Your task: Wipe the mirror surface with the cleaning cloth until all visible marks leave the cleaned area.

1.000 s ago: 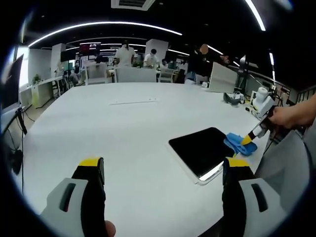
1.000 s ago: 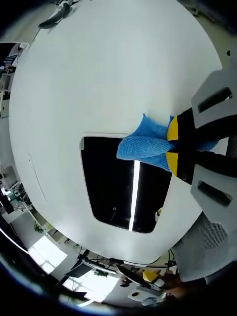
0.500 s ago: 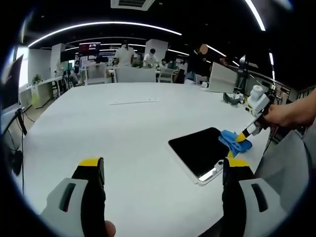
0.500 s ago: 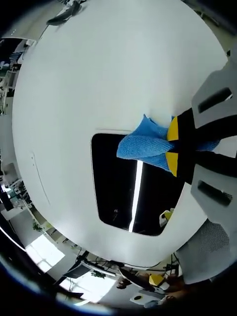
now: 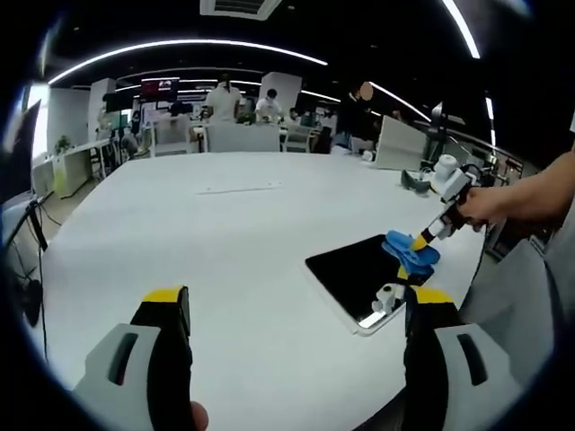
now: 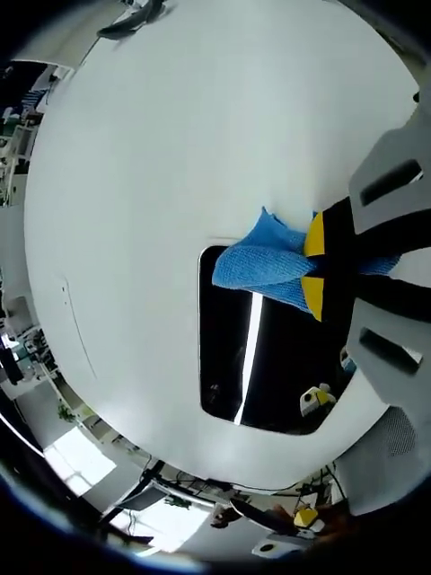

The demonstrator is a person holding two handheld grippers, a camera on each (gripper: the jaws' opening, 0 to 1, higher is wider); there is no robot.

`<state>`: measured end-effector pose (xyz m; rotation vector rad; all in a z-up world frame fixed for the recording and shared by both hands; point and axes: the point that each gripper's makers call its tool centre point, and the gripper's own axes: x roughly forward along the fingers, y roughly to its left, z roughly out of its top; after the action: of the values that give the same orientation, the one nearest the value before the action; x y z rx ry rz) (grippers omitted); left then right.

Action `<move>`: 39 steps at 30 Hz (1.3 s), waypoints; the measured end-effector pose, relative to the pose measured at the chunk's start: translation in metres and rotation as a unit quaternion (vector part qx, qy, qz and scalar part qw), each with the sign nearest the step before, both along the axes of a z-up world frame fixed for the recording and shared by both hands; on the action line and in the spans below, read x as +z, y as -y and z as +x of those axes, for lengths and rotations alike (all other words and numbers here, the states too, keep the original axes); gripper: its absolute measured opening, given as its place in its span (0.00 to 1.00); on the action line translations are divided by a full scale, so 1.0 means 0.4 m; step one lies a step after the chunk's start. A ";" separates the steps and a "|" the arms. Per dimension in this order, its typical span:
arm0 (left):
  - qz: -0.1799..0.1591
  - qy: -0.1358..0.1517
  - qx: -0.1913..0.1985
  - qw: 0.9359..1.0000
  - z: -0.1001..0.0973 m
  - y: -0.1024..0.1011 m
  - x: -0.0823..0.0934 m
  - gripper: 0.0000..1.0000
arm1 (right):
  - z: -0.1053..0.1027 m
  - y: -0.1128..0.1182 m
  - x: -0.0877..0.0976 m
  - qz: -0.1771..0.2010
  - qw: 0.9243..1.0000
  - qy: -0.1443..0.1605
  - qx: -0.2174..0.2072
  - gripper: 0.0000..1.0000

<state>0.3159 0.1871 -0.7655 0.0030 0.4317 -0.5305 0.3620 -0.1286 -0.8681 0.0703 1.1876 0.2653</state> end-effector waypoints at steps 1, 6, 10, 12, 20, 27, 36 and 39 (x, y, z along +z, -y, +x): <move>0.003 -0.004 -0.004 1.000 -0.002 0.001 -0.005 0.99 | 0.005 0.000 0.000 -0.001 1.000 -0.001 0.000 0.00; -0.002 -0.026 -0.004 1.000 -0.010 -0.003 -0.022 0.99 | 0.031 0.000 -0.001 -0.004 1.000 -0.001 0.004 0.00; 0.001 -0.031 -0.001 1.000 -0.014 -0.011 -0.030 0.99 | 0.050 0.000 -0.002 -0.007 1.000 -0.001 0.007 0.00; 0.003 -0.033 -0.004 0.999 -0.017 -0.013 -0.033 0.99 | 0.061 -0.004 -0.001 -0.011 1.000 -0.002 0.013 0.00; 0.010 -0.045 -0.020 0.999 -0.038 -0.010 -0.054 0.99 | 0.106 -0.001 -0.007 -0.013 1.000 -0.009 0.013 0.00; -0.018 -0.041 -0.005 0.999 -0.025 -0.011 -0.041 0.99 | 0.131 -0.003 -0.010 -0.020 1.000 -0.009 0.021 0.00; -0.011 -0.039 -0.006 0.999 -0.025 -0.009 -0.040 0.99 | 0.145 -0.008 -0.008 -0.019 0.999 -0.016 0.021 0.00; -0.013 -0.041 0.001 0.999 -0.026 -0.015 -0.043 0.99 | 0.145 -0.006 -0.010 -0.019 0.999 -0.015 0.023 0.00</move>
<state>0.3054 0.1930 -0.7827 -0.0433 0.5041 -0.5358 0.4200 -0.1262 -0.8720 0.0147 1.2246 0.2834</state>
